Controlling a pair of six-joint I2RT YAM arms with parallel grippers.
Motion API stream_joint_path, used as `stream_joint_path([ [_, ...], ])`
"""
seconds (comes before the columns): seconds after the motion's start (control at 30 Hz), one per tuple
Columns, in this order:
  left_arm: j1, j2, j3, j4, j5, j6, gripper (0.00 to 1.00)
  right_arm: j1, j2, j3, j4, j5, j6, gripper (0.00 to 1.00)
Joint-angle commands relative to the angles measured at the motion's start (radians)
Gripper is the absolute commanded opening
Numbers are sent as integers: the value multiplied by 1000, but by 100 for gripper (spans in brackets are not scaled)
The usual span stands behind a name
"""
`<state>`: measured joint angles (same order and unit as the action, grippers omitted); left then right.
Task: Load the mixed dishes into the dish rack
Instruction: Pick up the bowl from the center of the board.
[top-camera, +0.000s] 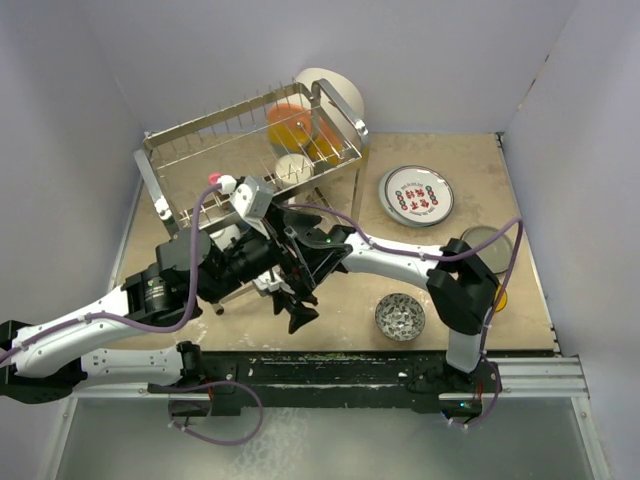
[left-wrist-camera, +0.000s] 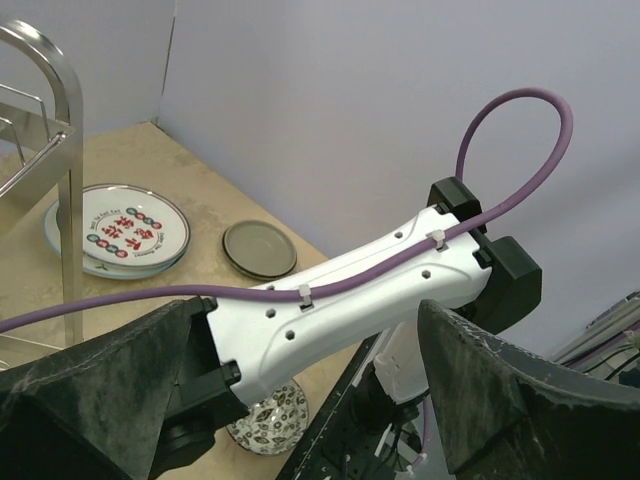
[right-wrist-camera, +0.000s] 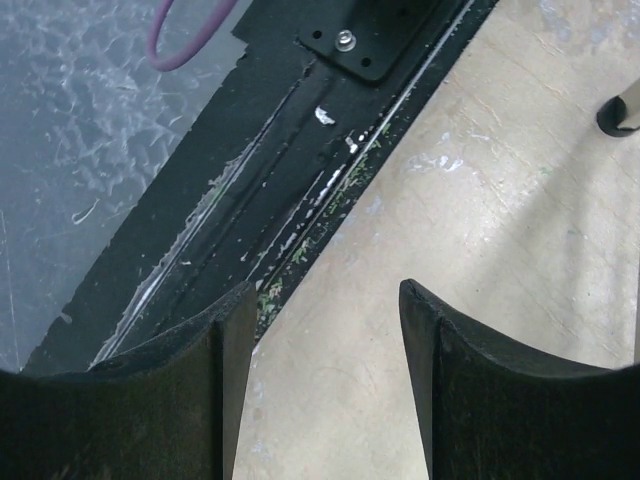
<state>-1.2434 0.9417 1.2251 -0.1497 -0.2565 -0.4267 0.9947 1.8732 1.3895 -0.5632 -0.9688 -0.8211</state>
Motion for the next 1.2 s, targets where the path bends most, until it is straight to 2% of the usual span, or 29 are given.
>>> stream_joint_path([
  [0.0, 4, -6, -3, 86, 11, 18, 99, 12, -79, -54, -13, -17, -88, 62],
  [0.2, 4, -8, -16, 127, 14, 34, 99, 18, -178, -172, 35, 0, -142, 62],
  [0.33, 4, 3, -26, 142, 20, 34, 99, 16, -280, -260, -36, 1, -354, 63],
  [0.37, 4, 5, -31, 146, 21, 34, 99, 15, -307, -287, -70, 12, -430, 64],
  [0.47, 4, 6, -35, 150, 26, 38, 99, -24, -384, -331, -131, 26, -523, 72],
  [0.7, 4, -22, -64, 145, 30, 32, 99, -234, -557, -374, -302, -14, -672, 76],
  [0.8, 4, -35, -93, 158, 45, 29, 99, -349, -635, -373, -316, 5, -673, 81],
  [0.93, 4, -56, -129, 178, 61, 17, 99, -526, -718, -375, -346, -56, -641, 82],
  [1.17, 4, -46, -167, 219, 130, 1, 99, -718, -740, -355, -363, 7, -570, 82],
])
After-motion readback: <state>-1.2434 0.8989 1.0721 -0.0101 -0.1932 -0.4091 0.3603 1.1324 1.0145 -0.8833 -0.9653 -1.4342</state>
